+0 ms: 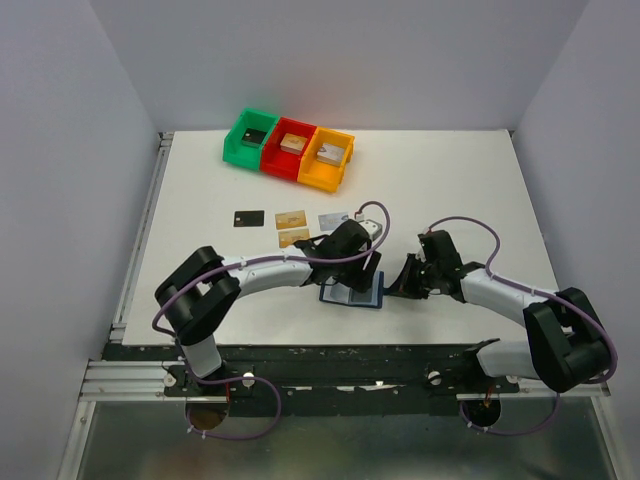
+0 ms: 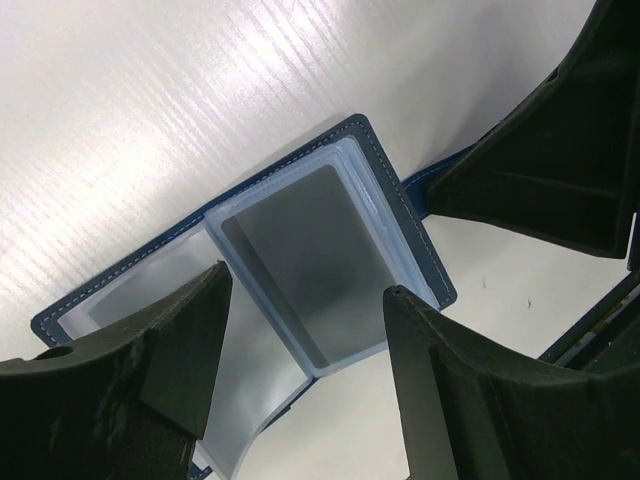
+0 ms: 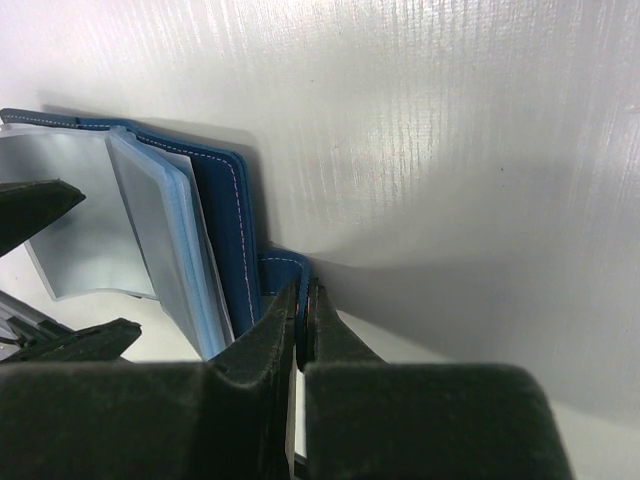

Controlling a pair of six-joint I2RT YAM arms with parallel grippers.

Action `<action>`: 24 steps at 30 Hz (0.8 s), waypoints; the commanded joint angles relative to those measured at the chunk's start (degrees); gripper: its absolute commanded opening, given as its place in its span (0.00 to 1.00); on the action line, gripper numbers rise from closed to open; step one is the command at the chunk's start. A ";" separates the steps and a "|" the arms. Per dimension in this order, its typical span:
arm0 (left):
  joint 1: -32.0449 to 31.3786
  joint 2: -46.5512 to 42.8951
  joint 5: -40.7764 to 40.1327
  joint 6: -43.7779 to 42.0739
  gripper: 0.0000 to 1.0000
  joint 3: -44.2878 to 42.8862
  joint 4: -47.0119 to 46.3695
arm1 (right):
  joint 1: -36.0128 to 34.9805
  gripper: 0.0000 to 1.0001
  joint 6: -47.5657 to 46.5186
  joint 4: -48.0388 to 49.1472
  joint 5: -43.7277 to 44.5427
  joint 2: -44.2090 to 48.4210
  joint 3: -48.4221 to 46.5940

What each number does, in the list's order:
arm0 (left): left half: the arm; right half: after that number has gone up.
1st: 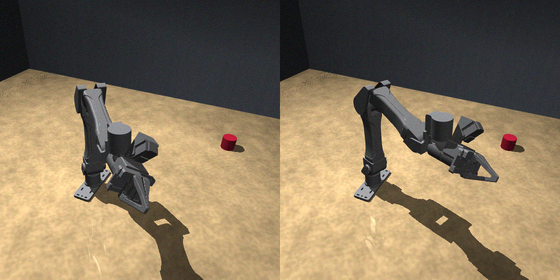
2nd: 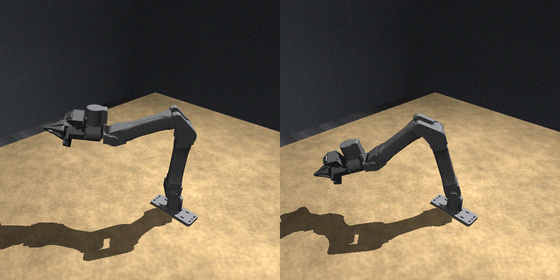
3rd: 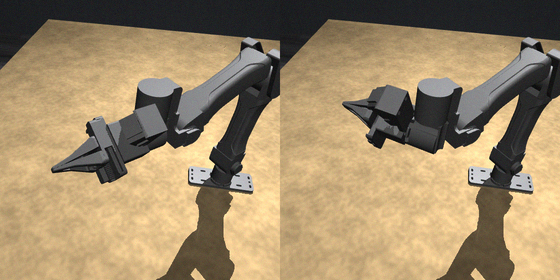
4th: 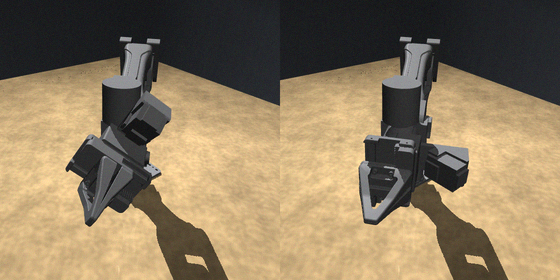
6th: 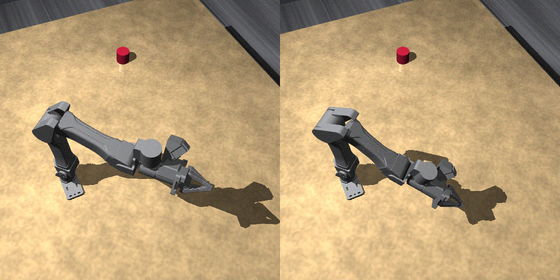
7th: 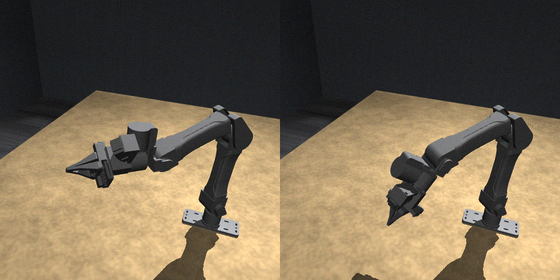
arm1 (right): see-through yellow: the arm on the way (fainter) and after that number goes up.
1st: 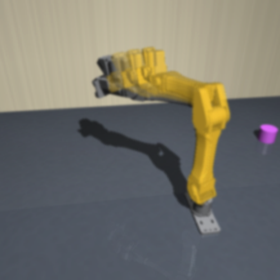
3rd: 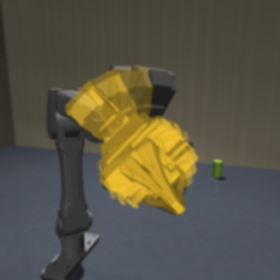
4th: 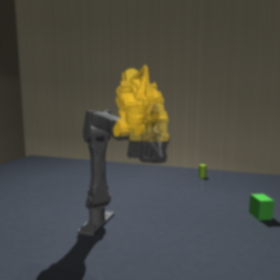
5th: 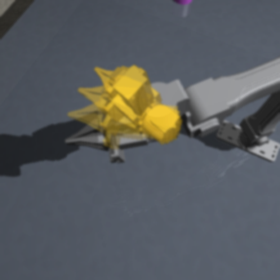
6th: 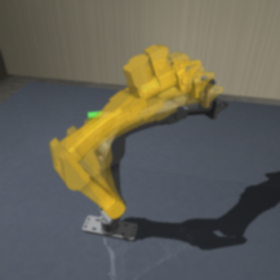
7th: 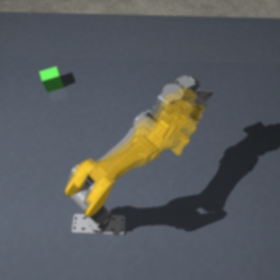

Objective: Take the credit cards out of the card holder
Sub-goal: Remove the credit card from the card holder.

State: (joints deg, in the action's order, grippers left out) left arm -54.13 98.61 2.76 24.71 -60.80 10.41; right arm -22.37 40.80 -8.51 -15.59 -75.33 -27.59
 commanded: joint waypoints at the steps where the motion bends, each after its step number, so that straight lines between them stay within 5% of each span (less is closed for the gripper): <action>1: -0.71 1.94 -1.18 -1.06 0.75 -2.66 2.06 | 0.14 0.00 -1.33 -2.82 2.15 -1.14 -0.09; 24: -2.91 7.30 -5.05 -1.33 0.79 -7.94 6.81 | 0.14 0.00 -1.69 -1.51 -1.54 3.08 0.52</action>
State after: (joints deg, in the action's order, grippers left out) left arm -56.40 105.34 -0.67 23.57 -67.53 15.99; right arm -22.37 40.03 -9.54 -15.75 -74.04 -27.59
